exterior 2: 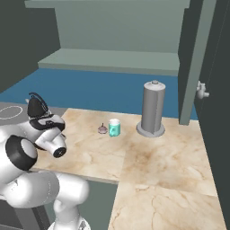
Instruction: Pick the pan from the cabinet and place it on the stove. Then turn on the stove burner for the pan.
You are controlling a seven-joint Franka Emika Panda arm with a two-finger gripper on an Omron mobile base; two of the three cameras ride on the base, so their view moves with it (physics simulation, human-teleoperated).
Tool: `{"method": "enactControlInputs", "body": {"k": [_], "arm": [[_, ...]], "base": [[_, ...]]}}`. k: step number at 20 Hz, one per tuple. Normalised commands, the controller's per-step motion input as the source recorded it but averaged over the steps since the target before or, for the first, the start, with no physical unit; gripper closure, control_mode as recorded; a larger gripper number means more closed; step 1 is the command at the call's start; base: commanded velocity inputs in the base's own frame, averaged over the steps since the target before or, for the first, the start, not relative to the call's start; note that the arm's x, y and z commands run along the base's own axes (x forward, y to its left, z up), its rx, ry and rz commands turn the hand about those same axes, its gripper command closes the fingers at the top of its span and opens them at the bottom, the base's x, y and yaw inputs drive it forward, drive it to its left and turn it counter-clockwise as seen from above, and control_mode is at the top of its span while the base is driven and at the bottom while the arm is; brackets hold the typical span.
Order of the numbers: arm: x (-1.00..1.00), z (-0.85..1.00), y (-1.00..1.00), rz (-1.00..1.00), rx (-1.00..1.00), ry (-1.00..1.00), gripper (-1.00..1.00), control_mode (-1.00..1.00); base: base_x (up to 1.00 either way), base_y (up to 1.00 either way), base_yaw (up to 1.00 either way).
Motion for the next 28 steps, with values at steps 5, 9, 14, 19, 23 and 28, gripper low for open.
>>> {"method": "enactControlInputs", "body": {"k": [5, 9, 14, 19, 23, 28], "arm": [[0.0, -0.29, 0.24, -0.01, 0.0, -0.03, 1.0, -1.0], [0.0, -0.36, 0.44, -0.05, 0.0, -0.05, 1.0, -1.0], [0.0, -0.32, 0.4, -0.08, 0.0, -0.08, 1.0, -1.0], [0.0, -0.29, 0.39, -0.15, 0.0, -0.13, 1.0, -1.0], [0.0, -0.26, 0.41, -0.16, 0.0, -0.12, 1.0, -1.0], [-0.03, -0.22, 0.43, -0.14, 0.0, -0.07, 1.0, -1.0]], "base": [[0.0, 0.0, 0.0], [0.0, 0.0, 0.0], [0.0, 0.0, 0.0], [0.0, 0.0, 0.0], [0.0, 0.0, 0.0], [0.0, 0.0, 0.0]]}}
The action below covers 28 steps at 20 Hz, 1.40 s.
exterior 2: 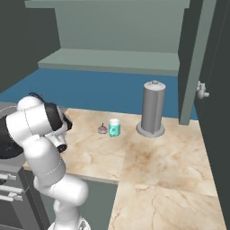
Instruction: Pick the pan from the cabinet and place it on the stove. Then turn on the stove burner for the pan.
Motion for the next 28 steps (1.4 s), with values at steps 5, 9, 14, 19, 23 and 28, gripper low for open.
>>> {"method": "enactControlInputs", "body": {"k": [5, 9, 14, 19, 23, 28], "arm": [[-0.14, -0.12, 0.34, -0.09, 0.0, 0.0, 1.0, -1.0], [-0.2, -0.08, 0.28, -0.03, 0.0, 0.0, 1.0, -1.0], [-0.11, -0.01, 0.27, -0.03, 0.0, 0.01, 1.0, -1.0], [0.0, -0.05, 0.06, -0.01, 0.0, 0.01, -1.0, -1.0], [0.0, -0.1, 0.02, 0.0, 0.0, 0.03, -1.0, -1.0], [-0.06, -0.02, 0.16, 0.0, -0.02, 0.08, -1.0, -1.0]], "base": [[0.0, 0.0, 0.0], [0.0, 0.0, 0.0], [0.0, 0.0, 0.0], [0.0, 0.0, 0.0], [0.0, 0.0, 0.0], [0.0, 0.0, 0.0]]}}
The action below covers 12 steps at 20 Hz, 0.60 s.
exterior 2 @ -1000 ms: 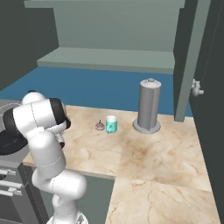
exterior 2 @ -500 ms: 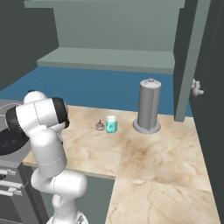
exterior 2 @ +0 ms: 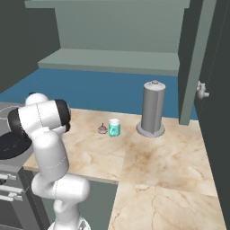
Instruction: Pick the pan from the cabinet and place it on the stove. Then turn on the stove burner for the pan.
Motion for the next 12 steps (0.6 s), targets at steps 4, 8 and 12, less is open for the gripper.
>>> {"method": "enactControlInputs", "body": {"k": [4, 8, 12], "arm": [[-0.09, 0.0, 0.23, 0.0, -0.09, 0.16, -1.0, -1.0], [-0.05, 0.08, 0.11, -0.02, -0.16, 0.22, -1.0, -1.0], [-0.15, 0.08, 0.0, -0.08, -0.13, 0.24, -1.0, -1.0]], "base": [[0.0, 0.0, 0.0], [0.0, 0.0, 0.0], [0.0, 0.0, 0.0]]}}
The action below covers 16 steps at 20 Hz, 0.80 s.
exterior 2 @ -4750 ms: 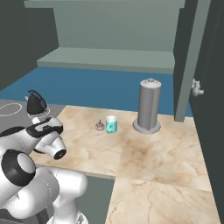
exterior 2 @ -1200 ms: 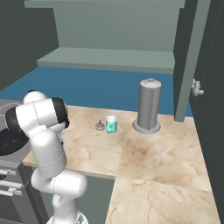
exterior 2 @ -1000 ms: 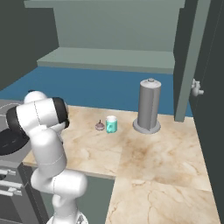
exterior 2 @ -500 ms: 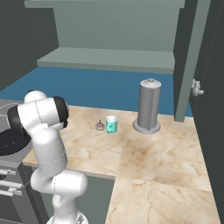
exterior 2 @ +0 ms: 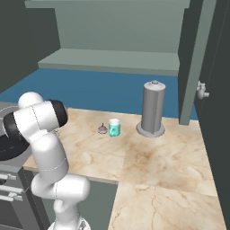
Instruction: Pick the pan from the cabinet and place it on the stove. Then turn on the stove burner for the pan.
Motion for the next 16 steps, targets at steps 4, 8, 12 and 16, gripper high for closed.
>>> {"method": "enactControlInputs", "body": {"k": [4, 8, 12, 16], "arm": [[-0.28, 0.08, 0.0, -0.1, -0.08, 0.2, -1.0, -1.0], [-0.27, 0.0, 0.0, -0.1, -0.05, 0.18, -1.0, -1.0], [-0.11, 0.0, 0.0, -0.1, -0.05, 0.2, -1.0, -1.0], [0.0, 0.0, 0.0, -0.09, -0.05, 0.14, -1.0, -1.0]], "base": [[0.0, 0.0, 0.0], [0.0, 0.0, 0.0], [0.0, 0.0, 0.0], [0.0, 0.0, 0.0]]}}
